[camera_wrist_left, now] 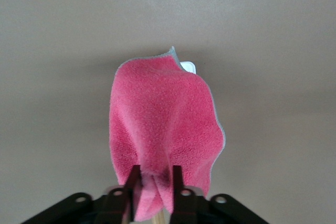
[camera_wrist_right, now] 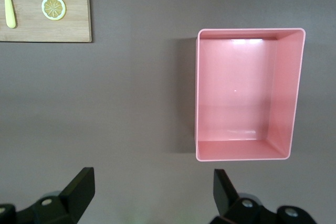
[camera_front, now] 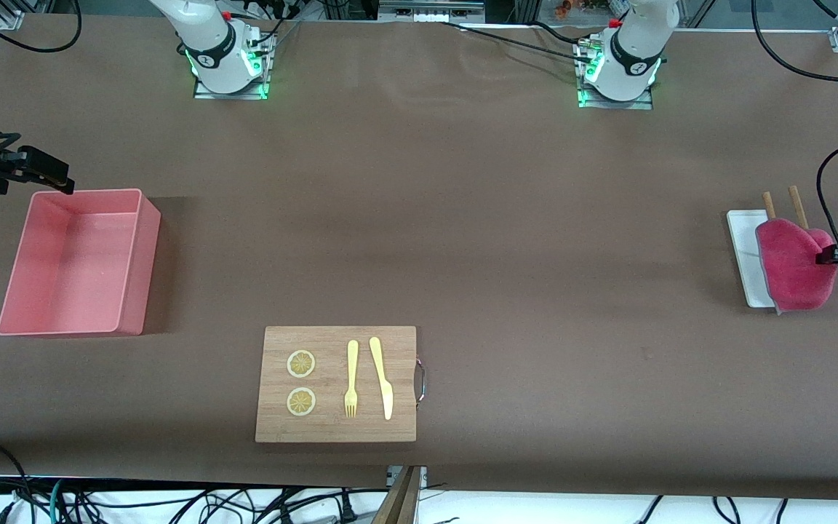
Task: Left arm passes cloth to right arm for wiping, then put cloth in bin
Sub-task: 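Grasp the pink cloth with the left gripper and lift it, then carry the cloth toward the middle while the right gripper reaches toward it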
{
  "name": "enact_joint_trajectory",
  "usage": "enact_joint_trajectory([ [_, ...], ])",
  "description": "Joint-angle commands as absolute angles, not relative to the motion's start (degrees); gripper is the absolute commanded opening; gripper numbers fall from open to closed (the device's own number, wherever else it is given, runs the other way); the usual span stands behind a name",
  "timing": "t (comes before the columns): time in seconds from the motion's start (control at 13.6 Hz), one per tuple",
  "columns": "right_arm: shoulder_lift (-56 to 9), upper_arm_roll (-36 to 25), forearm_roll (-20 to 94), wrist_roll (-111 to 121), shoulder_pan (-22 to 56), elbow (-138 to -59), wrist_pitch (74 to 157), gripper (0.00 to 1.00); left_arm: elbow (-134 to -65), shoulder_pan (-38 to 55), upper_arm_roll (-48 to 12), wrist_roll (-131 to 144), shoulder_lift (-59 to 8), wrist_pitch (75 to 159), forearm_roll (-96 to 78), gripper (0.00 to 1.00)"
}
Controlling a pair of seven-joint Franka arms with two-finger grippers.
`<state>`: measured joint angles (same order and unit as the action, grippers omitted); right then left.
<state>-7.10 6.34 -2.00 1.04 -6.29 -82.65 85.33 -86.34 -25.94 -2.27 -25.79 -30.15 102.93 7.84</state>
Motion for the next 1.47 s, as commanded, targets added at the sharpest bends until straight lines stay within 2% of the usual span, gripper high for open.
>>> enact_joint_trajectory([
  [0.0,-8.2,6.3,-1.0,0.8,-6.5,-80.9,85.1,1.00,-84.4,-26.5,-2.7,-27.6,-31.2,102.0,8.5,0.04],
  [0.07,-8.3,6.2,-1.1,0.8,-6.5,-80.9,85.0,1.00,-84.3,-26.5,-2.7,-27.9,-31.2,102.0,8.5,0.00],
  [0.29,-8.2,6.3,-1.1,0.8,-6.5,-80.9,85.0,1.00,-83.8,-26.2,-2.8,-28.0,-30.7,101.8,8.5,0.00],
  [0.51,-8.3,6.3,-1.0,0.7,-6.5,-80.9,85.1,1.00,-78.6,-24.9,-4.2,-27.7,-30.6,96.5,8.3,0.00],
  [0.95,-9.4,6.4,-1.1,0.6,-6.4,-80.9,85.7,1.00,-68.3,-11.1,-4.3,-15.5,-30.5,79.6,3.7,0.00],
  [1.17,-11.4,6.4,-1.1,0.6,-6.3,-81.1,85.3,1.00,-67.1,-4.1,-4.5,-1.1,-30.5,75.1,-3.1,0.00],
  [1.39,-12.7,6.4,-1.5,0.8,-6.2,-81.6,85.1,1.00,-67.1,4.3,-4.4,15.8,-30.5,74.4,-8.2,0.00],
])
